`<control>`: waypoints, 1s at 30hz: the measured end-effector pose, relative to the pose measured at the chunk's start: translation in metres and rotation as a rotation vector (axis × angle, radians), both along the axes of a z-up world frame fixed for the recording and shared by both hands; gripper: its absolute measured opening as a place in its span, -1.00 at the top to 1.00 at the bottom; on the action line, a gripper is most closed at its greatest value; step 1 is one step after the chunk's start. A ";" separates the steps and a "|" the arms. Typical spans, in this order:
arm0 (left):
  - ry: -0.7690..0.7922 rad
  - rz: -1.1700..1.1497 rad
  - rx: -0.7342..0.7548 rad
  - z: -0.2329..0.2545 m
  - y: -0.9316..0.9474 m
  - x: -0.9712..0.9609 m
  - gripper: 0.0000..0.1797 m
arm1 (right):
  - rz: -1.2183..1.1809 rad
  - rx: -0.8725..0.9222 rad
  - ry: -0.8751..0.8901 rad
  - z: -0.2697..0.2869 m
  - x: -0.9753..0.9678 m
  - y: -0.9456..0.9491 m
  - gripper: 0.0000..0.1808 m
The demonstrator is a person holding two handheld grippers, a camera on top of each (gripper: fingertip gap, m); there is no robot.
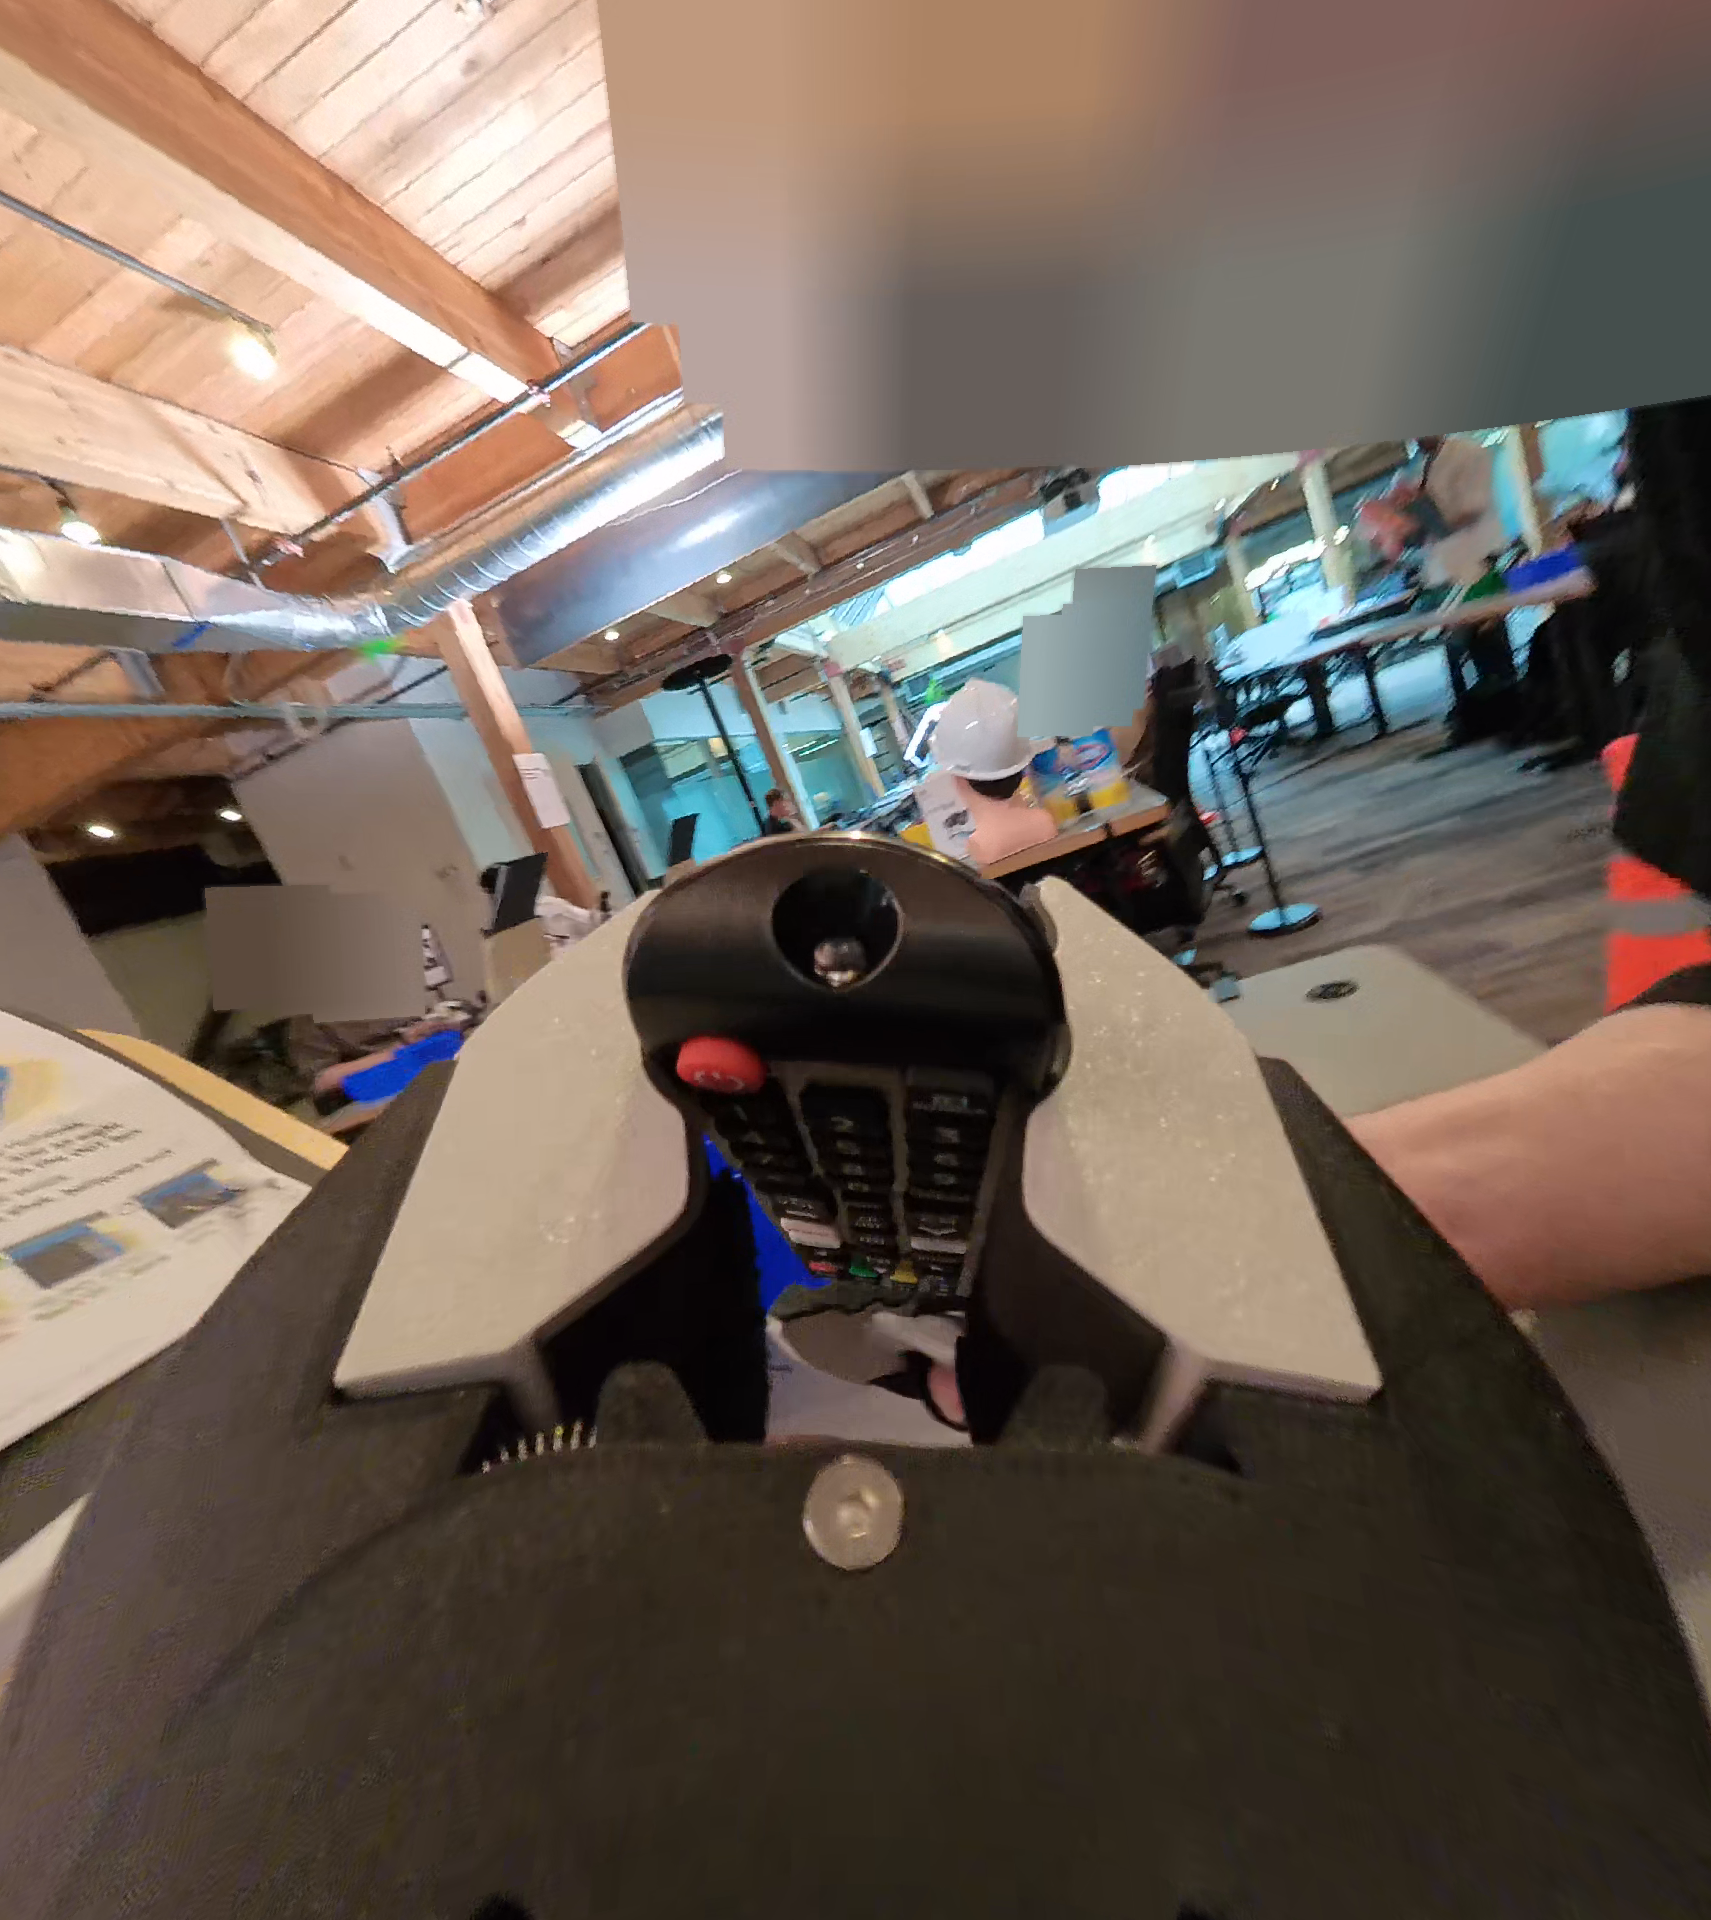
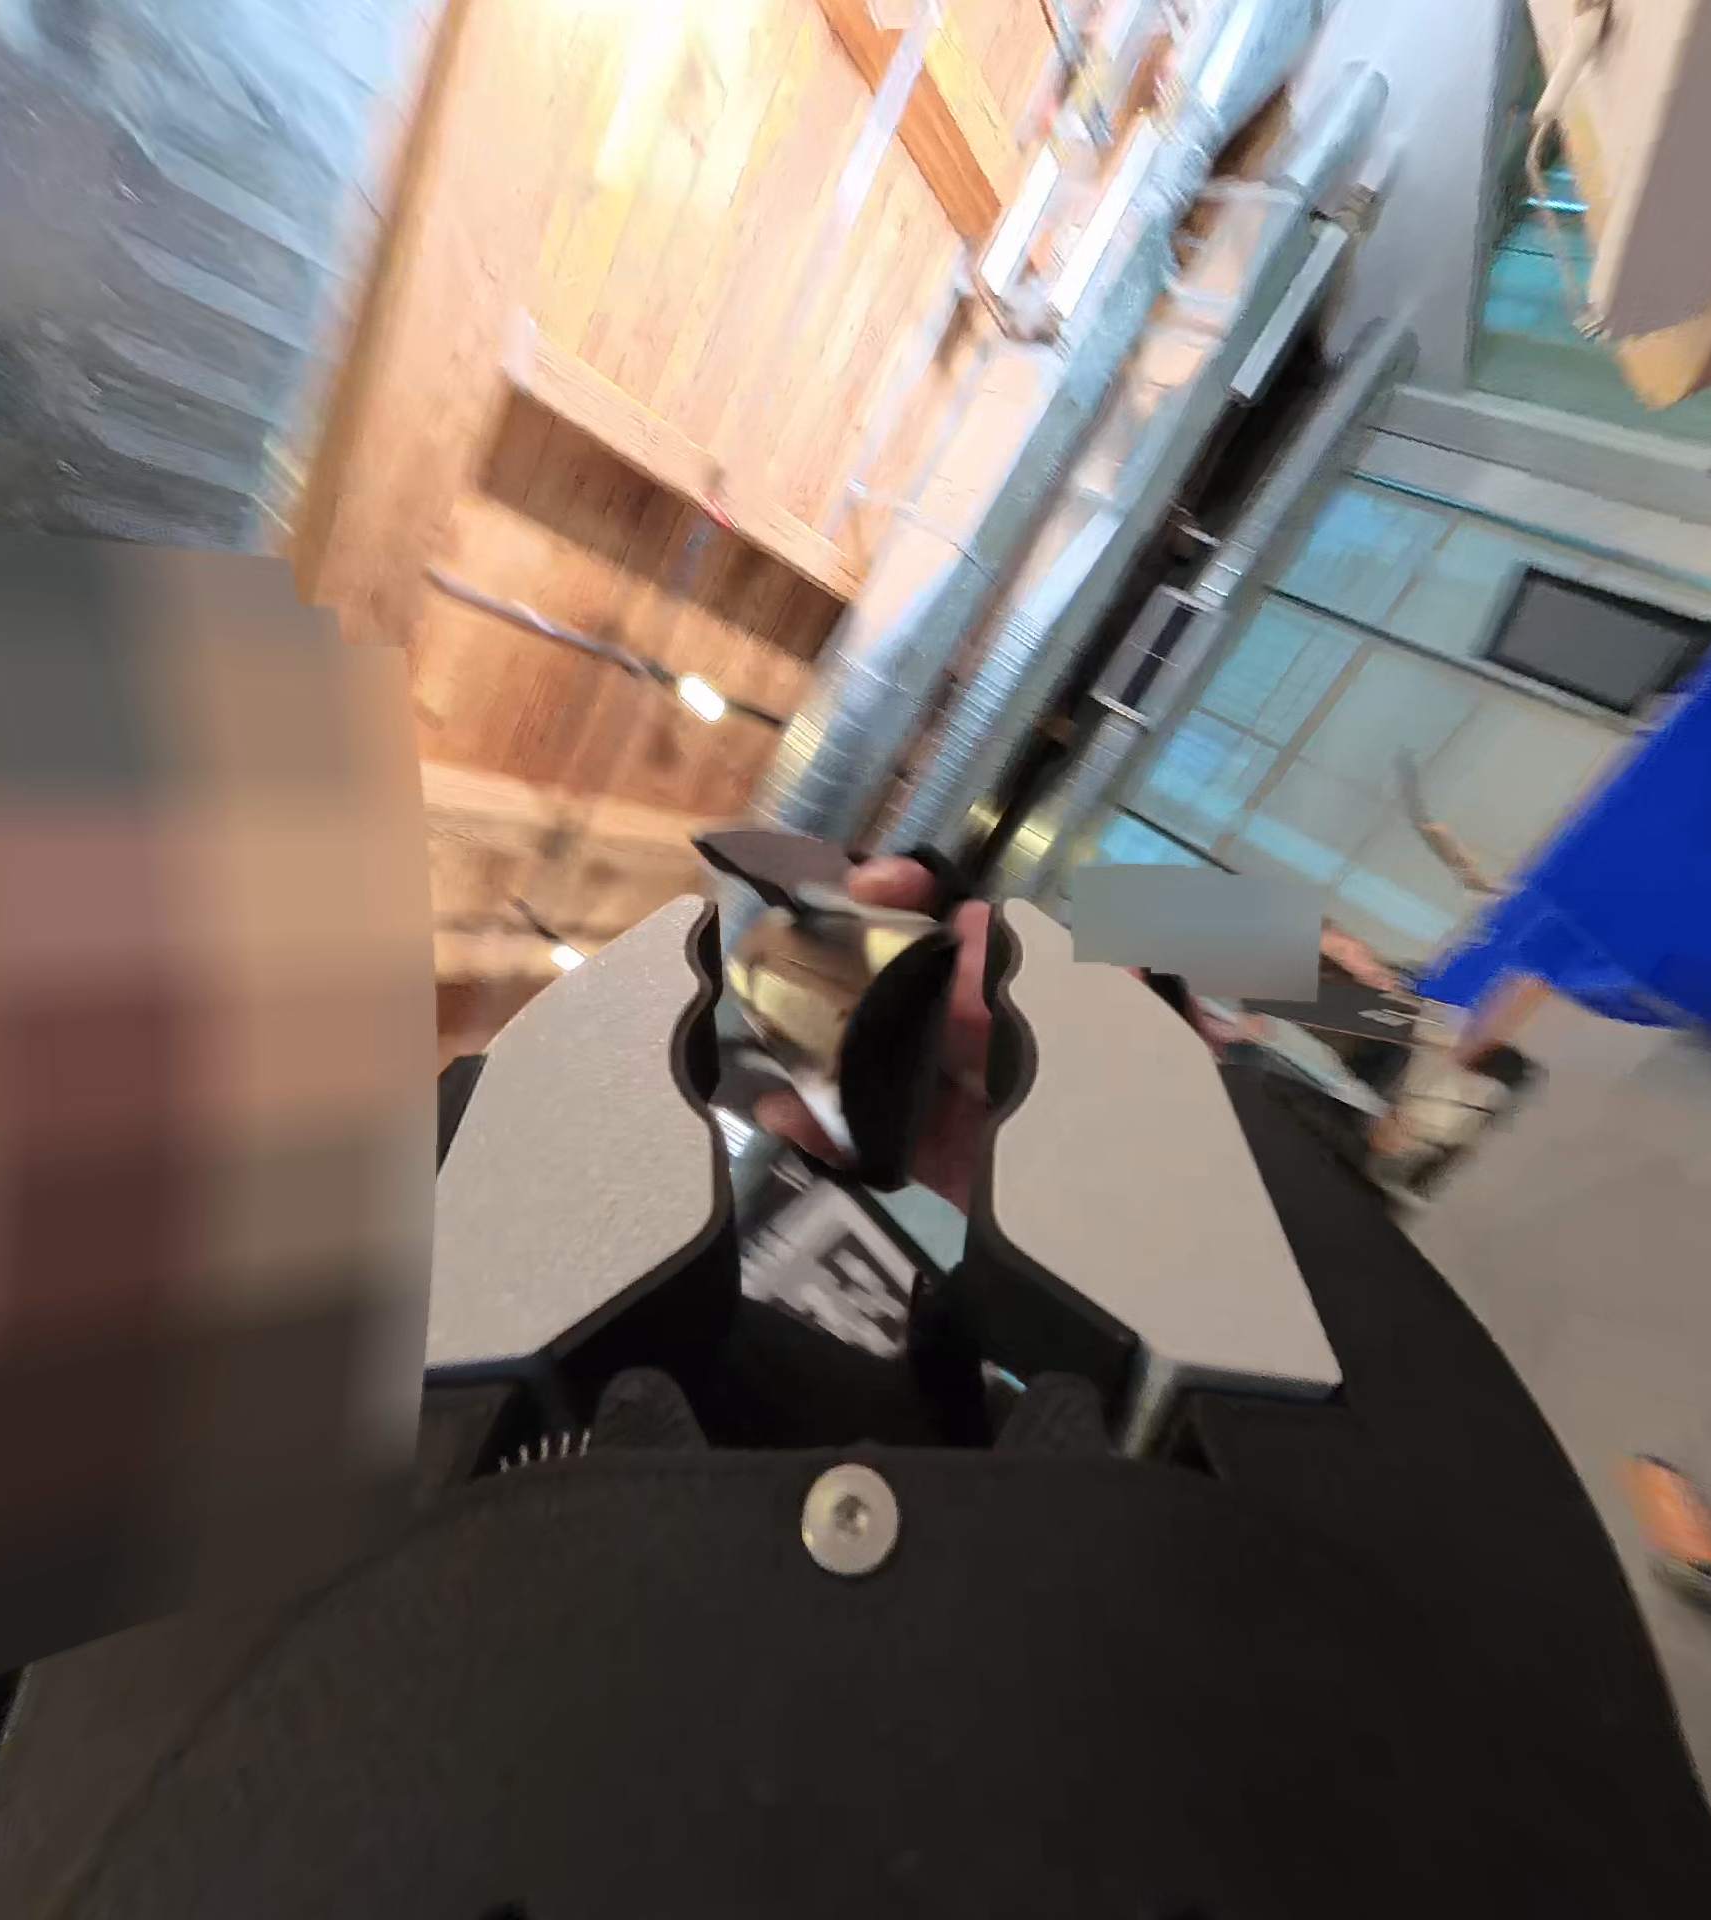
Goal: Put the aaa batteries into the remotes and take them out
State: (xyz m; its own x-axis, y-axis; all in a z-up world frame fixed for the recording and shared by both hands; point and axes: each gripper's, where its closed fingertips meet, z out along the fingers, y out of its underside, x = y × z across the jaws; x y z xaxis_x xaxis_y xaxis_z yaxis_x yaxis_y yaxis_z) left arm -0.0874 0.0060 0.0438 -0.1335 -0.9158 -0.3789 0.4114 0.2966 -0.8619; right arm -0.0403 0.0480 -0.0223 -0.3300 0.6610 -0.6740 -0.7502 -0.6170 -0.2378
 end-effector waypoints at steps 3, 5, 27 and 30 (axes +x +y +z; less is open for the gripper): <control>0.047 -0.113 -0.097 0.001 0.001 -0.003 0.32 | -0.073 0.029 -0.177 -0.002 0.005 0.001 0.44; 0.081 -0.190 -0.155 -0.001 0.002 -0.004 0.31 | -0.111 0.074 -0.346 -0.002 0.001 -0.003 0.44; 0.325 -0.614 -0.228 -0.028 -0.031 -0.014 0.31 | 0.468 0.393 -0.870 -0.034 -0.081 -0.078 0.57; 0.297 -0.669 -0.245 -0.023 -0.035 -0.019 0.31 | 0.504 0.444 -0.766 -0.026 -0.083 -0.086 0.70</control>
State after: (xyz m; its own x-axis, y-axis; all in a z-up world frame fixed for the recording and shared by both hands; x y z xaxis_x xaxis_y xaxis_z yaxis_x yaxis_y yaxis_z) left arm -0.1067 -0.0287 0.0207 -0.7526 -0.6573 -0.0376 0.1770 -0.1470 -0.9732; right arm -0.1230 -0.0380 -0.0484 -0.2219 0.8062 -0.5485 0.0228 -0.5581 -0.8295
